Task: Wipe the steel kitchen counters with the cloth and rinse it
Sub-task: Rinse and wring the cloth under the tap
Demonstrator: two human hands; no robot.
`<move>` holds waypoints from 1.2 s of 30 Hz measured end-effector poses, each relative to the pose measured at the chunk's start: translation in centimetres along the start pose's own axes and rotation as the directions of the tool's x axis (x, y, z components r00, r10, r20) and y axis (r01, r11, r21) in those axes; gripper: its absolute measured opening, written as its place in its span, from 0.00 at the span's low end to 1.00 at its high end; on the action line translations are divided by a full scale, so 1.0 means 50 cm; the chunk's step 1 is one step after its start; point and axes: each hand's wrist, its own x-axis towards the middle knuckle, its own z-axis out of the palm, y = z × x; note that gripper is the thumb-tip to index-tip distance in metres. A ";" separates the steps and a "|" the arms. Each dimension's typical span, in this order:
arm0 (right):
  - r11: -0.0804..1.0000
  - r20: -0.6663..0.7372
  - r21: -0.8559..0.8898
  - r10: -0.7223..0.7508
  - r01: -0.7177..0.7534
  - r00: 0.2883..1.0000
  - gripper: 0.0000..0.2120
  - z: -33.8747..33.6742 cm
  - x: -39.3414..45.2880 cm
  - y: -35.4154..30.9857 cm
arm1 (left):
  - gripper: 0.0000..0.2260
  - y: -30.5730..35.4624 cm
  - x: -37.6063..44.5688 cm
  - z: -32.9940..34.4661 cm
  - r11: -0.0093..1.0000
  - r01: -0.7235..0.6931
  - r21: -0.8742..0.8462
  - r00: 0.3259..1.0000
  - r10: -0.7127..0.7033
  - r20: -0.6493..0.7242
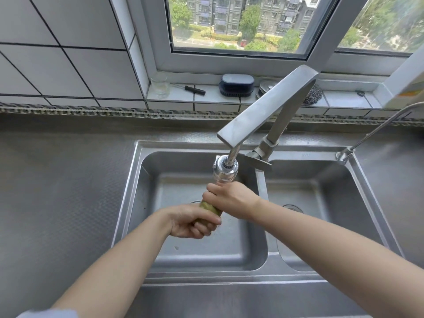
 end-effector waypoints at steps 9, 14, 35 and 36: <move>0.919 0.194 0.132 0.343 -0.371 0.919 0.09 0.002 0.022 -0.030 | 0.09 0.041 0.014 0.035 0.317 0.371 0.873 0.727 0.486 -0.486; 0.747 0.357 0.366 0.439 -0.556 0.825 0.11 -0.002 0.020 -0.043 | 0.04 0.033 0.017 0.022 -0.083 0.471 0.878 0.687 0.659 -0.306; -0.212 0.549 0.826 0.518 -0.523 0.656 0.18 0.062 -0.088 -0.056 | 0.06 0.034 0.005 0.011 0.323 0.301 0.897 0.442 0.786 -0.431; 0.169 0.556 0.636 0.576 -0.753 0.599 0.21 0.096 -0.099 -0.066 | 0.07 0.025 0.010 0.017 0.370 0.278 0.886 0.493 0.737 -0.462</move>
